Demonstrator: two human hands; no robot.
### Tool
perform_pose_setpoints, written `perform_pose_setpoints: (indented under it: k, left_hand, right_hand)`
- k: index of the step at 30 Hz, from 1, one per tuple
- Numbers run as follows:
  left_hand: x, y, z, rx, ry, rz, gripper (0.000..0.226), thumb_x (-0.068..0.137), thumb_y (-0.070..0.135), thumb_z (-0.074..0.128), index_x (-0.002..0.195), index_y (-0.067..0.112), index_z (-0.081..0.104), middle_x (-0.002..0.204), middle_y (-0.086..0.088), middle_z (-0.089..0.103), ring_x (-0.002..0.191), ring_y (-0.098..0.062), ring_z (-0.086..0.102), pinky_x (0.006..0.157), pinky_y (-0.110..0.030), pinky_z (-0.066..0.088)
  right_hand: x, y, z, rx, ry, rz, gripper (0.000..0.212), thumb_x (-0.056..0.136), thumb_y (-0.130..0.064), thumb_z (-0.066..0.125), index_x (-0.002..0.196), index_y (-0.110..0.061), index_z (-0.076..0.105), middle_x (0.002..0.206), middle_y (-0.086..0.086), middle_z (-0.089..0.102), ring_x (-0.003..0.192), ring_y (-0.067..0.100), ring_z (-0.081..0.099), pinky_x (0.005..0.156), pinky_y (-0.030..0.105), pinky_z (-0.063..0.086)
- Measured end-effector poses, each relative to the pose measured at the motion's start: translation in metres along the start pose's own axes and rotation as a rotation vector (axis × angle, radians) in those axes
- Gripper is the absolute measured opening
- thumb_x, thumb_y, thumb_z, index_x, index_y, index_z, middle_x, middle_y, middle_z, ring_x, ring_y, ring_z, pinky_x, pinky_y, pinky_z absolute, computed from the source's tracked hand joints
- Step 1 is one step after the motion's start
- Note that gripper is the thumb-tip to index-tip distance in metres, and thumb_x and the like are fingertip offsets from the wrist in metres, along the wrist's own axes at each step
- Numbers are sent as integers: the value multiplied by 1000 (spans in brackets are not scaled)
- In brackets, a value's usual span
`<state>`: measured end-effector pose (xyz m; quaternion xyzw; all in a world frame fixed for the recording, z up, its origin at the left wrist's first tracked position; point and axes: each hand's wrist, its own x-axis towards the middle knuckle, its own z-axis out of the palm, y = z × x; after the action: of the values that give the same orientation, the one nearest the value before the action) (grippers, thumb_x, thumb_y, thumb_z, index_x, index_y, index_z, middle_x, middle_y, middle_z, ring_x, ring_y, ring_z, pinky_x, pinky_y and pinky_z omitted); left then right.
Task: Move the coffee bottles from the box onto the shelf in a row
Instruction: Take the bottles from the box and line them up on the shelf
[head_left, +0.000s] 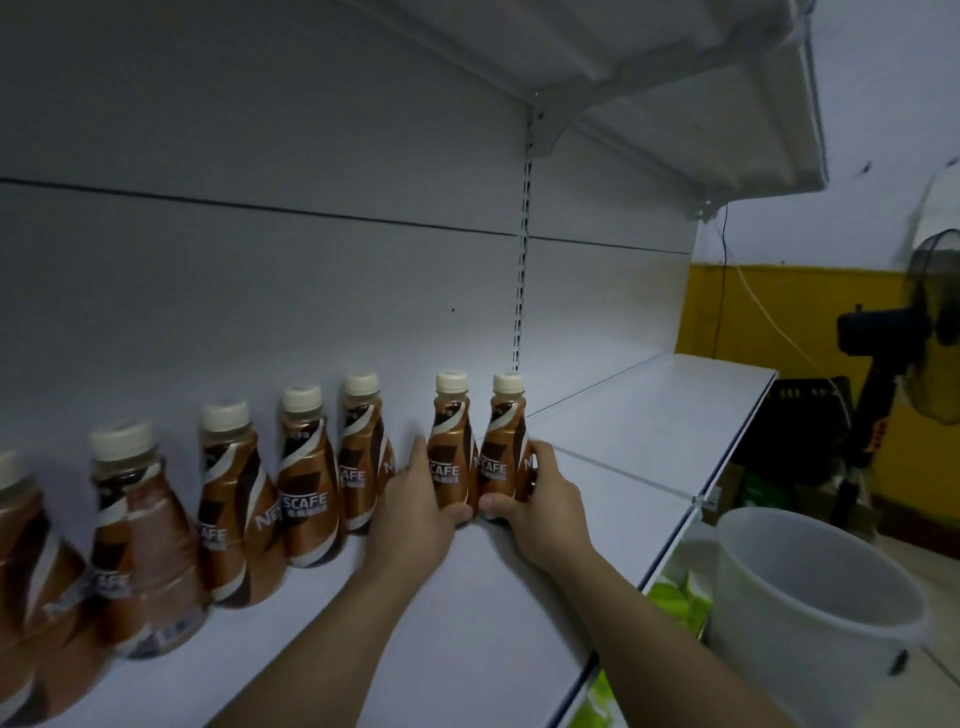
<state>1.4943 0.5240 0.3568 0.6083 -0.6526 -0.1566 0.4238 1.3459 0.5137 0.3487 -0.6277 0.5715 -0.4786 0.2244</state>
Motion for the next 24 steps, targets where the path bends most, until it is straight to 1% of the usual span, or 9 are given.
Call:
perform_pose_setpoints:
  k: [2,4,7,9,11,16,20,22,24]
  left_hand:
    - [-1,-2,2,36,14,-33,65,76,27,76,130,20,41,120,-3,62,108,-20,59,90,-38,48]
    - [0,0,4,136,18,-81,57,81,32,71,128,17,42,115,-3,63,104,-22,61,83,-35,48]
    - [5,7,2,495,61,-88,49,89,31,60,128,6,42,107,-5,67,95,-21,65,71,-30,48]
    - [8,7,1,643,57,-54,28,92,22,54,117,8,54,100,-4,67,89,-19,65,66,-28,46]
    - [7,4,-1,627,37,-70,15,93,21,50,103,15,60,91,-1,64,82,-18,62,62,-27,43]
    - [4,-1,4,496,130,13,26,94,33,50,114,17,44,90,-2,64,79,-18,63,62,-28,47]
    - [3,-4,9,511,153,18,38,93,35,51,122,15,37,96,-2,64,84,-19,64,61,-26,41]
    - [4,-5,10,520,144,3,40,93,35,52,124,14,36,98,-2,64,86,-19,64,63,-26,42]
    - [4,-5,10,524,127,-3,38,93,33,53,123,14,39,100,-3,64,86,-19,64,66,-27,47]
  right_hand:
    - [11,0,6,3,-16,10,64,70,-26,82,121,-32,43,96,-13,56,85,10,55,69,21,40]
    - [23,1,14,7,-28,19,65,72,-25,81,124,-29,42,98,-13,56,83,7,53,66,16,39]
    - [40,4,24,57,-50,36,67,72,-21,82,127,-29,45,108,-8,62,85,6,53,69,11,38]
    - [49,3,30,83,-68,39,68,72,-21,82,129,-28,45,117,-4,63,90,7,53,79,16,39]
    - [55,1,37,93,-74,38,68,72,-23,82,129,-27,45,118,-4,63,95,9,53,84,24,39]
    - [57,4,53,125,-89,-25,58,76,-26,79,123,-36,47,97,-24,57,91,2,54,70,7,37]
    - [63,3,51,29,-145,-72,62,78,-21,76,130,-28,44,122,6,57,110,23,57,99,40,46]
    - [64,2,51,-9,-133,-79,59,76,-18,76,126,-27,46,118,8,57,107,25,58,99,42,46]
    - [63,2,52,-17,-91,-78,55,74,-18,78,120,-28,51,105,-6,61,95,14,59,93,35,47]
